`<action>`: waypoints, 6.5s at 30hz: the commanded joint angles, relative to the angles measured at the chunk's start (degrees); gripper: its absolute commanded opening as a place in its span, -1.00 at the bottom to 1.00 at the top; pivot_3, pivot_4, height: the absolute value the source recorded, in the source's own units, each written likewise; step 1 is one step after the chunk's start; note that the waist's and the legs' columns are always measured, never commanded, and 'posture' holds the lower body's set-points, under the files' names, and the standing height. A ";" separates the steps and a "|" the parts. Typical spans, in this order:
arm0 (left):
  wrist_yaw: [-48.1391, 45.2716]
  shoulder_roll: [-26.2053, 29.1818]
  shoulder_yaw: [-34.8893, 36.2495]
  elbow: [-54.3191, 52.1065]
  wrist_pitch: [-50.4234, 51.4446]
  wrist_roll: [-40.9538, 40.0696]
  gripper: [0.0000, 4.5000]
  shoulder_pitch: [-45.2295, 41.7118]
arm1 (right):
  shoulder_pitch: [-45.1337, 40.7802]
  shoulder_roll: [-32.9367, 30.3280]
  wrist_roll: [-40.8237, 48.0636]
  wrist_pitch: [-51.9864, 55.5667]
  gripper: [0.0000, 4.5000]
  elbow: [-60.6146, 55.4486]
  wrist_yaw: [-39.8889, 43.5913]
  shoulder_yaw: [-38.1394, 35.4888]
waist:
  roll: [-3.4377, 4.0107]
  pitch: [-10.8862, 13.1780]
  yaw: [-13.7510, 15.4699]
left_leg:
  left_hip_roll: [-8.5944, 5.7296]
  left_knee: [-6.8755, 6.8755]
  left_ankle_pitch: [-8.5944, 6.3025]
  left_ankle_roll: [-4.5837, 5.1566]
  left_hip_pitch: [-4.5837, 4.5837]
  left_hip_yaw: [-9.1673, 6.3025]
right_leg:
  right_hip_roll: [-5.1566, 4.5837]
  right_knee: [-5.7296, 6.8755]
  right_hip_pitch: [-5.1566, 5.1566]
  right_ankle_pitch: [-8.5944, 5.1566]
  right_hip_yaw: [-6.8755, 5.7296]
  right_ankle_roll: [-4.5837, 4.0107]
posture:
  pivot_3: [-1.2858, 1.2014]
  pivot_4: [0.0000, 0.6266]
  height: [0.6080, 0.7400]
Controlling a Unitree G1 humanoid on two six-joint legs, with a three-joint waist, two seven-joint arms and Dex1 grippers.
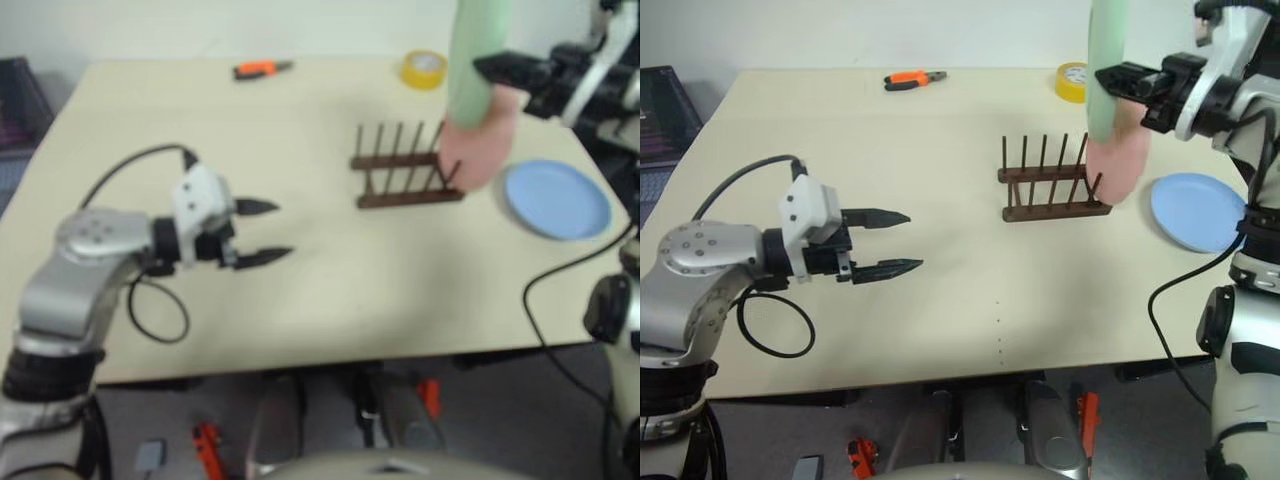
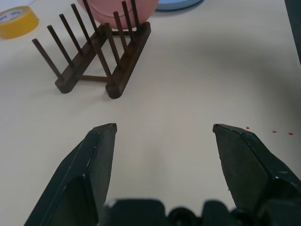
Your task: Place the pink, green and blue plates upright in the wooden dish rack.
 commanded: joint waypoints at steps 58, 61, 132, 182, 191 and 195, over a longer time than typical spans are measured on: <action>3.52 3.20 1.70 -5.57 1.00 -0.73 0.61 5.69 | -2.36 -4.02 -4.58 -16.44 0.35 9.08 5.22 2.18 | 0.01 0.01 0.03 | -0.07 0.02 0.00 -0.01 -0.09 0.07 | 0.07 -0.13 0.00 0.03 0.08 0.04 | 0.03 -0.52 1.00; 2.13 3.19 0.70 -5.30 1.04 -1.24 0.61 4.64 | 3.32 -11.94 -5.70 -15.40 0.35 2.17 8.52 3.26 | 0.02 0.01 0.28 | -0.07 0.00 -0.01 -0.01 -0.10 0.07 | 0.07 -0.16 0.00 0.02 0.07 0.04 | 0.03 -0.52 1.00; 0.00 -14.78 -15.41 4.80 -2.58 3.79 0.61 -15.54 | 34.54 -20.93 -19.63 9.22 -0.99 -24.51 0.82 -12.57 | 0.13 -0.10 -0.17 | -0.21 0.04 -0.02 -0.03 0.71 0.42 | 0.32 -0.13 0.46 0.26 1.19 0.48 | 0.03 -0.52 1.00; 25.10 -11.72 8.79 -13.78 0.81 -2.63 0.61 9.32 | -1.77 20.90 8.32 -6.44 -0.99 3.97 -11.30 -5.31 | 0.16 -0.11 -0.26 | 0.00 0.00 -0.07 0.05 0.36 0.46 | 0.22 -0.19 0.15 0.29 1.32 0.52 | 0.03 -0.52 1.00; 25.26 -11.04 8.59 -14.20 1.32 -2.99 0.61 9.47 | -0.33 19.86 7.52 -8.38 -0.99 7.71 -10.06 -4.59 | 0.16 -0.11 -0.26 | -0.01 -0.04 -0.07 0.05 0.36 0.47 | 0.28 -0.21 0.14 0.28 1.31 0.51 | 0.03 -0.52 1.00; 25.12 -10.84 8.64 -14.20 1.43 -3.07 0.61 9.49 | 0.20 19.61 7.42 -8.71 -0.99 8.36 -9.59 -4.06 | 0.16 -0.11 -0.27 | -0.01 -0.03 -0.07 0.05 0.36 0.47 | 0.28 -0.21 0.14 0.28 1.32 0.51 | 0.03 -0.52 1.00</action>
